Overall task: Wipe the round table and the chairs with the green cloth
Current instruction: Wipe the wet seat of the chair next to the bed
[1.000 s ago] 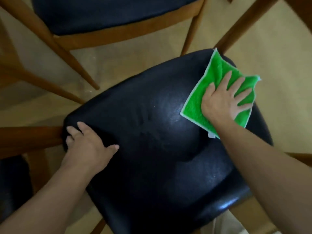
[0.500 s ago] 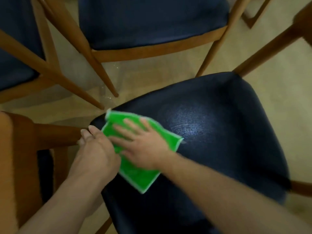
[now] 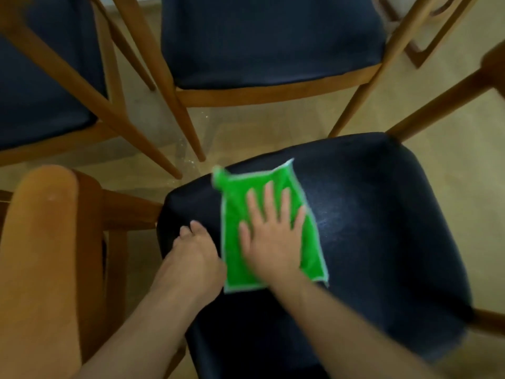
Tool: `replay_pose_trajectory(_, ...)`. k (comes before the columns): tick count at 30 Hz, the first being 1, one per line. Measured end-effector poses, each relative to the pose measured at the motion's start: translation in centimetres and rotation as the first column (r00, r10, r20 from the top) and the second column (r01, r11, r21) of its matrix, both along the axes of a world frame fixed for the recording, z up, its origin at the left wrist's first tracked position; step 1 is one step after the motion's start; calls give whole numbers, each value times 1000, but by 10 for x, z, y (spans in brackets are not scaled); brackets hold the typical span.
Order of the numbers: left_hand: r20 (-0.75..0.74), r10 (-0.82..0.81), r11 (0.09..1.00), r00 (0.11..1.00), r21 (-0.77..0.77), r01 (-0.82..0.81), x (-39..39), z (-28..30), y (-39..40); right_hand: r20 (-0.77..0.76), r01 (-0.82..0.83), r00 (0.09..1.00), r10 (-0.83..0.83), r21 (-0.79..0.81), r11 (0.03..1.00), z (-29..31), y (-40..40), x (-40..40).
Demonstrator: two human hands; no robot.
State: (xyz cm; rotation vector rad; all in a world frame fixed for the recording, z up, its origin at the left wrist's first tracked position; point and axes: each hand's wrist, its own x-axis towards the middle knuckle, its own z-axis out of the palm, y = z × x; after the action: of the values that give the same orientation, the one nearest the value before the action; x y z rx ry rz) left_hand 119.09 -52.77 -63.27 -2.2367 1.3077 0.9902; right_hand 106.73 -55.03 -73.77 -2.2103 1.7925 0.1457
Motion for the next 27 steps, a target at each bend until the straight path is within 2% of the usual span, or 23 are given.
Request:
replay_pose_trajectory(2,-51,-58,998,997,-9,57,-2,9,14,70,-196,979,191,74,978,11,43,1)
replay_pose_trajectory(4,-127,-61,998,990,-4,61,-9,23,32,91,-286,958,273,213,934,28,66,-18)
replay_pose_trajectory(8,-239,26,998,971,69,-10,-36,37,64,183,-305,950,254,358,883,54,69,-79)
replay_pose_trajectory(9,-240,34,997,970,73,-17,-45,33,72,196,-294,951,237,354,888,58,68,-92)
replay_pose_trajectory(11,-206,60,998,977,7,-60,-58,18,82,205,-232,962,179,271,934,63,60,-114)
replay_pose_trajectory(13,-137,32,994,990,-97,-45,-67,0,83,197,-226,962,189,183,957,64,51,-127)
replay_pose_trajectory(16,17,-141,964,990,-224,141,-74,-25,81,141,-303,947,289,90,949,56,47,-138)
replay_pose_trajectory(20,162,-372,882,914,-247,402,-80,-36,70,92,-332,941,326,50,942,55,41,-137)
replay_pose_trajectory(23,151,-459,842,875,-242,483,-81,-26,66,174,-342,932,317,135,930,55,43,-134)
replay_pose_trajectory(25,81,-427,871,900,-232,434,-82,-8,70,213,-352,929,304,241,905,59,47,-137)
replay_pose_trajectory(27,31,-390,901,920,-191,389,-85,15,77,171,-337,940,296,317,887,69,52,-142)
